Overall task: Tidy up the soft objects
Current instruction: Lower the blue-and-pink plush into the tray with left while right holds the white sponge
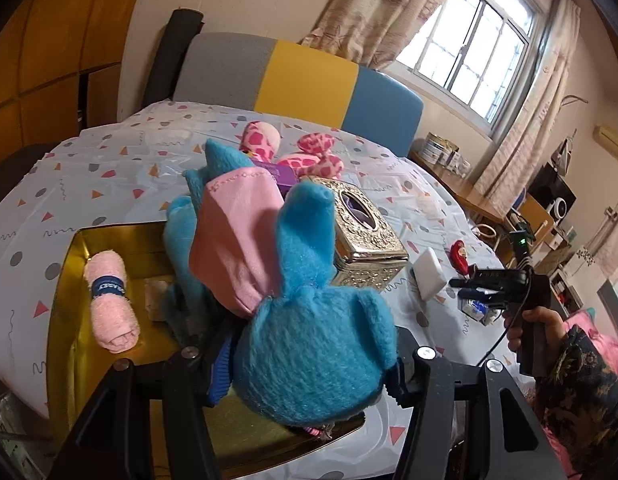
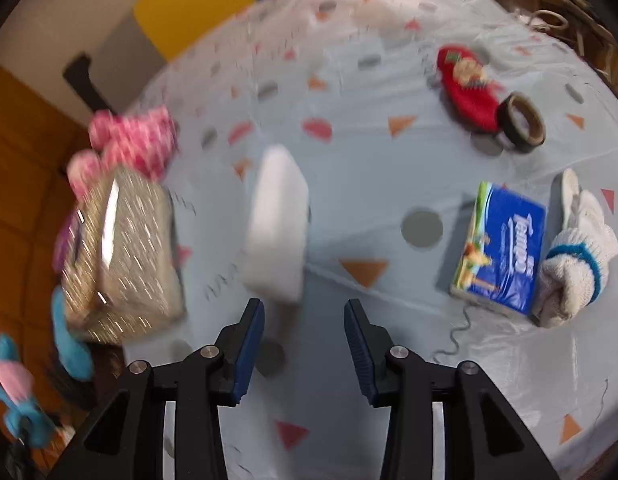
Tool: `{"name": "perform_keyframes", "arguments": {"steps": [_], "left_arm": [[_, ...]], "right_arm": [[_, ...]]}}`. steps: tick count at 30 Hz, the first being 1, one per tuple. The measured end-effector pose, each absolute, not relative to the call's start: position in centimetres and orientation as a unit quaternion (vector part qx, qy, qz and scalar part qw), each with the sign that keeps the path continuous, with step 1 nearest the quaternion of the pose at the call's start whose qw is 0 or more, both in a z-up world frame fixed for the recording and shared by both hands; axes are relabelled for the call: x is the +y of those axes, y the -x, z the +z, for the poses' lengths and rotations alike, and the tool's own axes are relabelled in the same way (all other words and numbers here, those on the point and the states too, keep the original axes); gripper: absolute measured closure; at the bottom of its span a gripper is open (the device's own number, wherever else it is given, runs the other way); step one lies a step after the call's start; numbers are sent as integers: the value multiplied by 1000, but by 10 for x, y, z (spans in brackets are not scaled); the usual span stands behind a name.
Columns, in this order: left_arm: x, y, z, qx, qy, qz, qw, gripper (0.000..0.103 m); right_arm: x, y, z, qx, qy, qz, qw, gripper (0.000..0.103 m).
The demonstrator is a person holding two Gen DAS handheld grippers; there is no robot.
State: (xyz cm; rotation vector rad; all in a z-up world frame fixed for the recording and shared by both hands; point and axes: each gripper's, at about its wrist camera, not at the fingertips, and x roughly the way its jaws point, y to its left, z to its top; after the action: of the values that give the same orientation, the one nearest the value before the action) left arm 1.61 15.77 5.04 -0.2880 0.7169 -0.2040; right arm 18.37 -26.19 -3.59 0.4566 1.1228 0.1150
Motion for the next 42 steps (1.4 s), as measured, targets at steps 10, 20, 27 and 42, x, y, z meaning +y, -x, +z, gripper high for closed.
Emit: {"name": "perform_keyframes", "arguments": {"steps": [10, 20, 27, 42], "left_arm": [[178, -8, 44, 351, 153, -72, 921, 43], [194, -8, 35, 356, 163, -53, 919, 43], [197, -9, 30, 361, 166, -47, 916, 43], [269, 19, 38, 343, 169, 56, 922, 42]], "right_arm": [[-224, -209, 0, 450, -184, 84, 870, 69], [-243, -214, -29, 499, -161, 22, 851, 75], [-260, -211, -41, 525, -153, -5, 837, 60], [-221, -225, -77, 563, -18, -8, 826, 79]]}}
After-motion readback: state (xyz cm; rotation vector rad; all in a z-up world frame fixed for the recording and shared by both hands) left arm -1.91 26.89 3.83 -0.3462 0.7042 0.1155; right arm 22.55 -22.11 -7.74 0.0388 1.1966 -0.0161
